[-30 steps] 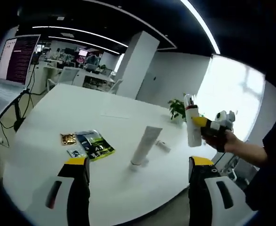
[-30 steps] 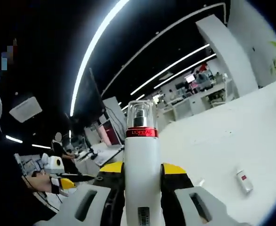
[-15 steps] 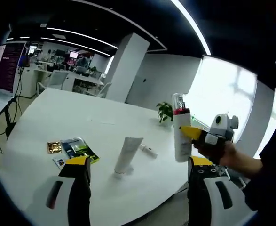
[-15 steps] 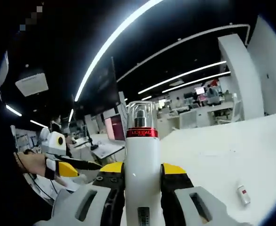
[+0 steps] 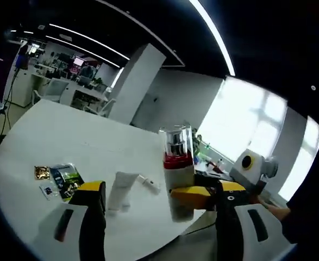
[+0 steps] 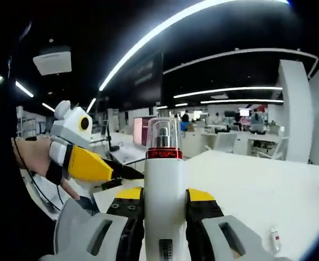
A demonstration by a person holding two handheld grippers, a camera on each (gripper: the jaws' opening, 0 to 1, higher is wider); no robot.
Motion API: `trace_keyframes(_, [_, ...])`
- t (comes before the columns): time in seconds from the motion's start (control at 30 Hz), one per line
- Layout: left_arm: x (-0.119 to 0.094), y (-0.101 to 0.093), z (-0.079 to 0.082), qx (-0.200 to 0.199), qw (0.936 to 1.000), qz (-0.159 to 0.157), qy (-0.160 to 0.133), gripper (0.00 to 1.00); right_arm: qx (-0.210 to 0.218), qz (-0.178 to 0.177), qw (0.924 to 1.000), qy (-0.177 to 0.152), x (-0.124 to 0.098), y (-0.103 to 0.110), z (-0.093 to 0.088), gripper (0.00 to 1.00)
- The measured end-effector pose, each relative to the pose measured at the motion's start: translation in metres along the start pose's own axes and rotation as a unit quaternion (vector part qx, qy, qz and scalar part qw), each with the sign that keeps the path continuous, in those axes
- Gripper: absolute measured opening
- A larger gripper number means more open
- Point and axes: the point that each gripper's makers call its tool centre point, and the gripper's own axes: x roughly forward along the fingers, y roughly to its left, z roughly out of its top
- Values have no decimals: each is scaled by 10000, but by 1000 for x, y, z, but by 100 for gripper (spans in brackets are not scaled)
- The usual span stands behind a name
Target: Arrange the skincare products in the storage area until every visible bottle or jar stands upright without overlapping.
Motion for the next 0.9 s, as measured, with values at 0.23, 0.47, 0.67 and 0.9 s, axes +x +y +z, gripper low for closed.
trace_keyframes(0.23, [10,-10,9,308,9992,146,-222,66,-247,-95,9995,162,5,14,1,19])
trace_keyframes(0.47, [16,-7,11,-319,9987,153,-355,51,-440,-135,9989,61,4,19,10,19])
trace_keyframes(0.67, [17,-8,14,62,9989,285,-376,36,-739,-169,9971,93,3,22,14,19])
trace_keyframes(0.9, [15,-14,22,218,9979,199,-581,28,-833,-154,9964,61,0,24,21,19])
